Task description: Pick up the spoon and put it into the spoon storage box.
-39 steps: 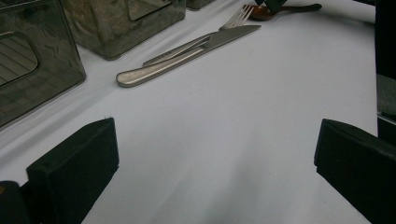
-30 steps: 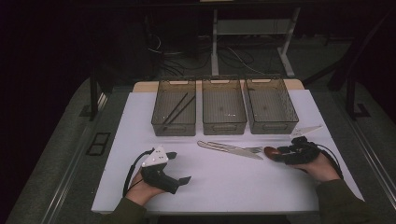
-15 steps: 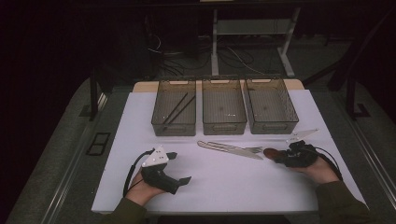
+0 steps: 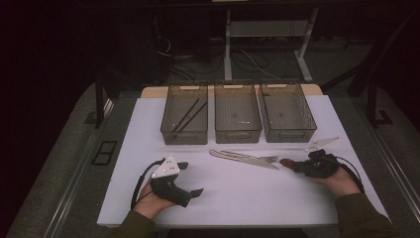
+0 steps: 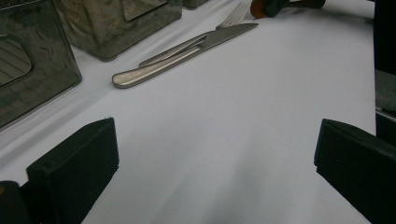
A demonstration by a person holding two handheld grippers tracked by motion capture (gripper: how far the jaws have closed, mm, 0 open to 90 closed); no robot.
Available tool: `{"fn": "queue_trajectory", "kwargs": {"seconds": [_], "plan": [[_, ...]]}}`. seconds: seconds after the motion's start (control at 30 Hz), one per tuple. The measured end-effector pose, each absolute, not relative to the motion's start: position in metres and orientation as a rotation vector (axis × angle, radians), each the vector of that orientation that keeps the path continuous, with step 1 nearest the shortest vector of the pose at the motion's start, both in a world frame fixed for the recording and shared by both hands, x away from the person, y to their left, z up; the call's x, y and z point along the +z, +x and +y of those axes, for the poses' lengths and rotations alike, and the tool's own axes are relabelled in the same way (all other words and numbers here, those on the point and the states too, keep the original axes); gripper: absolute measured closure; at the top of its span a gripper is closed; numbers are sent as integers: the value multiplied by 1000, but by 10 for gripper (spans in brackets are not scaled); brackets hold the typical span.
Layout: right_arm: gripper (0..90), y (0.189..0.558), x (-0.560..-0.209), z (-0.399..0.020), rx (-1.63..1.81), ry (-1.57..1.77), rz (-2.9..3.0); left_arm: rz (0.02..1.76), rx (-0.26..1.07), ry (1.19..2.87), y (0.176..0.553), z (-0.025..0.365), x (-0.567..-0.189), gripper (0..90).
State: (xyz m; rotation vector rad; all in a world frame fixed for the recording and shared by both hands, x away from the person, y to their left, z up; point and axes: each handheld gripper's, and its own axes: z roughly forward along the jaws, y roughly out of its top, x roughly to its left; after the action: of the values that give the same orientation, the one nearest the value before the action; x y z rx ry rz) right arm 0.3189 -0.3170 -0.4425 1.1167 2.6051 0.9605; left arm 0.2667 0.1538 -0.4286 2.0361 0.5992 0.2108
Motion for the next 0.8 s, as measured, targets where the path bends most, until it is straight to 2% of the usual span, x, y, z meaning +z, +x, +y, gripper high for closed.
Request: {"fn": "queue_trajectory", "kwargs": {"seconds": [0.8], "plan": [[821, 318, -415, -329, 1116, 1198, 2480, 578, 194, 2030, 270, 157, -431, 0]]}}
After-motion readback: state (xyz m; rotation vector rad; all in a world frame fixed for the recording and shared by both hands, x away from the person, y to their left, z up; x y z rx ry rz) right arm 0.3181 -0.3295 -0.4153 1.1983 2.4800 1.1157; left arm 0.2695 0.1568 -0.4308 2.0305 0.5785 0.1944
